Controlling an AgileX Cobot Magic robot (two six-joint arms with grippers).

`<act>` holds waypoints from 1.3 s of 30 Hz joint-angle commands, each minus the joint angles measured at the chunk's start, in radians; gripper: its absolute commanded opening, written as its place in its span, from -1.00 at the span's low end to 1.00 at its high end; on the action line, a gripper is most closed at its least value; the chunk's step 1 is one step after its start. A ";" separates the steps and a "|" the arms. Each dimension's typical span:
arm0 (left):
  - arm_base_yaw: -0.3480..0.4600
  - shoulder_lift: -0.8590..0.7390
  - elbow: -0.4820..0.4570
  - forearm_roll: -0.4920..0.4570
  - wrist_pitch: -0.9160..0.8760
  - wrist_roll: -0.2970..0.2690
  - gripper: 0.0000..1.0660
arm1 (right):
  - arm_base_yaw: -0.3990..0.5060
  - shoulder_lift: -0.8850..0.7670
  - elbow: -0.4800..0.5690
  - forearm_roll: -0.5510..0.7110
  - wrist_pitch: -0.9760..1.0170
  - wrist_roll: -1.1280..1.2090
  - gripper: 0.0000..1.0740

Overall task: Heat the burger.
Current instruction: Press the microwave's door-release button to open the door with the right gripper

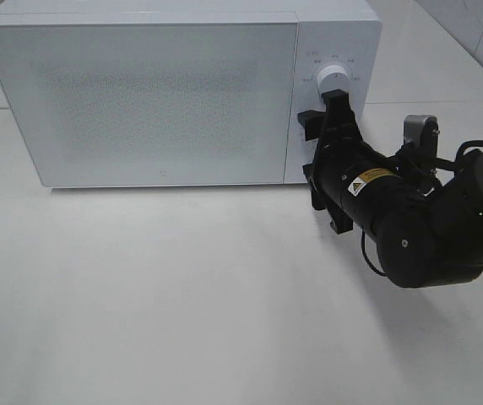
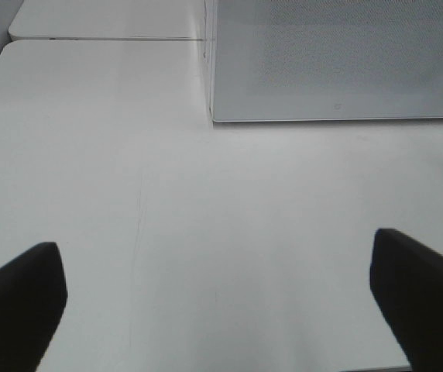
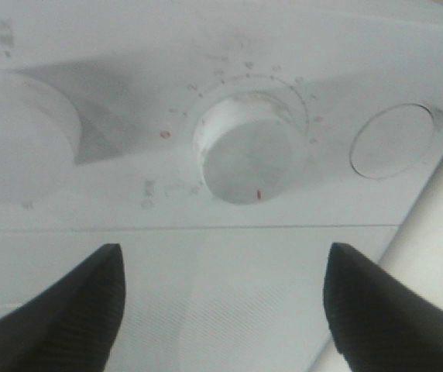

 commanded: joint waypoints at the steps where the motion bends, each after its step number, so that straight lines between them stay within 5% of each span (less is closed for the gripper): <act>1: 0.004 -0.017 0.005 -0.003 -0.004 0.000 0.88 | -0.005 -0.068 0.025 -0.064 0.119 -0.162 0.33; 13: 0.004 -0.017 0.005 -0.003 -0.004 0.000 0.88 | -0.058 -0.270 0.022 -0.170 0.534 -0.580 0.32; 26: 0.004 -0.017 0.005 -0.003 -0.004 0.000 0.88 | -0.112 -0.485 -0.135 -0.242 1.233 -1.201 0.32; 39: 0.004 -0.017 0.005 -0.003 -0.004 0.000 0.88 | -0.112 -0.694 -0.159 -0.271 1.553 -1.302 0.32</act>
